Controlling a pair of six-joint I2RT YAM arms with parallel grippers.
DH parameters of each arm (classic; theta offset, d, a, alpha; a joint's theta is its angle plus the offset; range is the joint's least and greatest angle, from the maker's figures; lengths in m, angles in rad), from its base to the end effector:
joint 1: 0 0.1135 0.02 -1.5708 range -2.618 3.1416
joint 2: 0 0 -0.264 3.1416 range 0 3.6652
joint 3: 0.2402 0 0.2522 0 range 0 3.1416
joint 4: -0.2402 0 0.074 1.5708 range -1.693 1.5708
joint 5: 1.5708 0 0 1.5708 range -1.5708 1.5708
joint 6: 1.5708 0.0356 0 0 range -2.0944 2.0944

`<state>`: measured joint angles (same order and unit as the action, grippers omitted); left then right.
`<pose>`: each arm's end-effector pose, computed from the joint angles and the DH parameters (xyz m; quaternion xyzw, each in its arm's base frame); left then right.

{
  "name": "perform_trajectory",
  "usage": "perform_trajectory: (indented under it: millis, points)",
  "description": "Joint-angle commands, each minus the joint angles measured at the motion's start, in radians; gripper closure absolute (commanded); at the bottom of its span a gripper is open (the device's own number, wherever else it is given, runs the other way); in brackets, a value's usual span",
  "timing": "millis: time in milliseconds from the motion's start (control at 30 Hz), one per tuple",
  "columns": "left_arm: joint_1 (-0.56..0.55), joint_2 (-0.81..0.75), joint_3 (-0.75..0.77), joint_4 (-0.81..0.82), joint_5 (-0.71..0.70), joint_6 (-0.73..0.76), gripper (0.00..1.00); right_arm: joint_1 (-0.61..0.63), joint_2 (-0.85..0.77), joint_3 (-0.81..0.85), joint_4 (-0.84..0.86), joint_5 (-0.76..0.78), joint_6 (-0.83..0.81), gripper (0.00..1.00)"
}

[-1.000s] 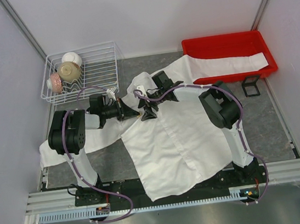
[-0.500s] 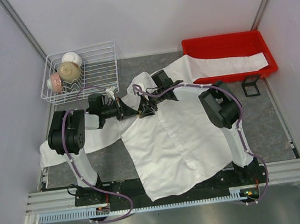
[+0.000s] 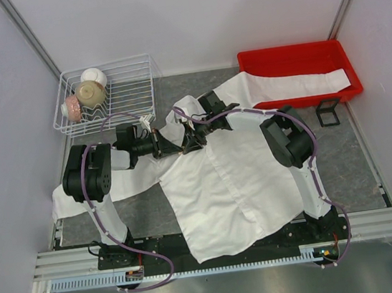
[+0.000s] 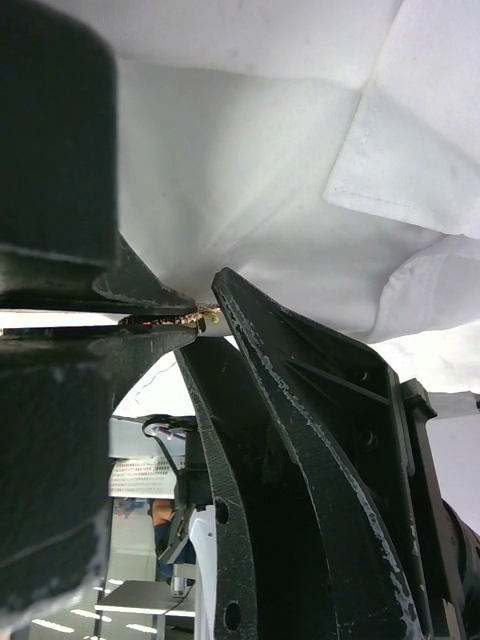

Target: Pin the brooch onto the clothing

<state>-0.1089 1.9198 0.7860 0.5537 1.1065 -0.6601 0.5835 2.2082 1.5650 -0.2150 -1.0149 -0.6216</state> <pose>0.3380 -0.0690 0.1157 0.0366 0.7883 -0.5802 0.2015 0.3754 0.2841 0.1565 -0.6039 0.5788 0.4495 0.3135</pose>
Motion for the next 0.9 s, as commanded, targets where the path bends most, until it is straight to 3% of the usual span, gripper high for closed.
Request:
perform_trajectory:
  millis: [0, 133, 233, 267, 300, 533, 733, 867]
  points:
    - [-0.005, -0.050, 0.006, 0.048, -0.004, 0.025, 0.93, 0.007, -0.002, 0.036, -0.017, -0.070, -0.006, 1.00]
    - [-0.003, -0.082, -0.008, 0.089, -0.020, 0.019, 0.74, 0.009, -0.010, 0.026, -0.026, -0.070, -0.013, 1.00]
    - [-0.003, -0.105, -0.014, 0.107, -0.023, 0.024, 0.65, 0.009, -0.015, 0.023, -0.030, -0.074, -0.013, 1.00]
    - [-0.002, -0.110, -0.017, 0.114, -0.027, 0.021, 0.55, 0.007, -0.016, 0.023, -0.032, -0.077, -0.013, 1.00]
    - [0.000, -0.120, -0.021, 0.129, -0.028, 0.013, 0.52, 0.009, -0.018, 0.021, -0.035, -0.077, -0.013, 1.00]
    - [0.021, -0.175, -0.051, 0.109, -0.053, 0.056, 0.45, 0.003, -0.016, 0.023, -0.040, -0.079, 0.005, 1.00]
    - [0.066, -0.267, -0.025, -0.073, -0.037, 0.333, 0.44, -0.004, -0.012, 0.024, -0.040, -0.079, 0.022, 1.00]
    - [0.074, -0.350, 0.019, -0.375, 0.025, 0.733, 0.44, -0.002, -0.015, 0.024, -0.044, -0.085, 0.037, 1.00]
